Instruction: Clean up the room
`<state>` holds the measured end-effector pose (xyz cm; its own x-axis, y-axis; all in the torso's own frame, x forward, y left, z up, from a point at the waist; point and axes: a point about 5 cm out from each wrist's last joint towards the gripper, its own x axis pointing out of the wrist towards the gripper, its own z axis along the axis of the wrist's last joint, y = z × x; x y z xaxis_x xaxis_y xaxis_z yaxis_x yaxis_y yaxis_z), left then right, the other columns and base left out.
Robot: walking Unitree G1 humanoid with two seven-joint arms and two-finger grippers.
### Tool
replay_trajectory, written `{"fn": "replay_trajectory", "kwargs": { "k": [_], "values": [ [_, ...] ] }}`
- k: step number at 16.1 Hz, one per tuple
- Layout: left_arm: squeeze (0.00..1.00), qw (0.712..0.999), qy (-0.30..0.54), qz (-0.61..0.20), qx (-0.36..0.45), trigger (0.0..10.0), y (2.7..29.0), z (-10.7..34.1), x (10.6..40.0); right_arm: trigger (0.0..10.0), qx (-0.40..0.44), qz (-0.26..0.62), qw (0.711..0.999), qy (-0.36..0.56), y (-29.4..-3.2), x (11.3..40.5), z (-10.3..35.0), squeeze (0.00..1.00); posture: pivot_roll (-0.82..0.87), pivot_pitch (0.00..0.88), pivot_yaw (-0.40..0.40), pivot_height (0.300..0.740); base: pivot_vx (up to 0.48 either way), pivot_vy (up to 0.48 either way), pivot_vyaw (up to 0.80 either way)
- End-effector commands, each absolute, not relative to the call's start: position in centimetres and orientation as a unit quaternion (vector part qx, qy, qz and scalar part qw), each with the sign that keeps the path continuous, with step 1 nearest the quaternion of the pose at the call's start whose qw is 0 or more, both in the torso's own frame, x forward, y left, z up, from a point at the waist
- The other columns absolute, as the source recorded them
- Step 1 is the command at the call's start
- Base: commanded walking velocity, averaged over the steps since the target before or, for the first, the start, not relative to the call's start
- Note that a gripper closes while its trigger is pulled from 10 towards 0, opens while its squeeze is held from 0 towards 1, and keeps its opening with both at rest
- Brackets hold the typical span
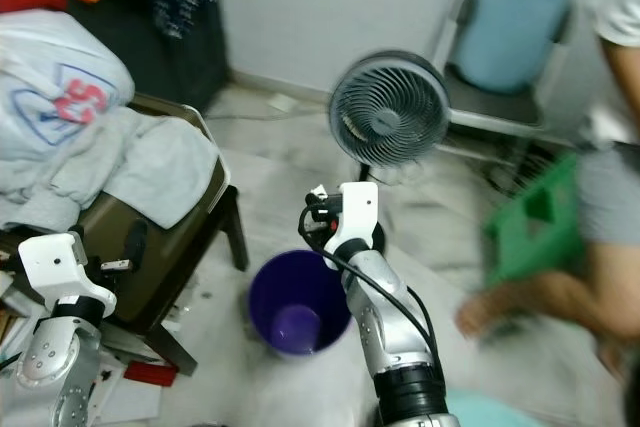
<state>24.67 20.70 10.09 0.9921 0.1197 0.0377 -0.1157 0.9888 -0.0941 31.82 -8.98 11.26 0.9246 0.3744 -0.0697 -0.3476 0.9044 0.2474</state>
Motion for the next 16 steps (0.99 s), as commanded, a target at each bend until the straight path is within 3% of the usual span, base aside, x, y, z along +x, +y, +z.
{"fn": "replay_trajectory", "kwargs": {
  "k": [1, 12, 16],
  "values": [
    [0.00, 0.997, -0.012, 0.050, -0.050, 10.0, 20.18, 9.72, 24.56, 10.0, 0.115, 0.167, 0.978, 0.055, -10.07, 31.89, 11.18, 0.00, 0.06, 0.131, -0.095, 0.740, 0.000, 0.000, 0.52],
    [0.00, 0.998, -0.009, 0.044, -0.052, 10.0, 20.17, 9.70, 24.17, 10.0, 0.111, 0.145, 0.981, 0.072, -10.38, 31.99, 10.57, 0.00, 0.06, 0.143, -0.094, 0.740, 0.000, 0.000, 0.00],
    [0.00, 0.998, -0.009, 0.035, -0.052, 10.0, 19.98, 9.72, 24.10, 10.0, 0.110, 0.142, 0.981, 0.074, -10.20, 31.98, 10.47, 0.00, 0.07, 0.147, -0.090, 0.740, 0.290, 0.000, 0.12]
  ]
}}
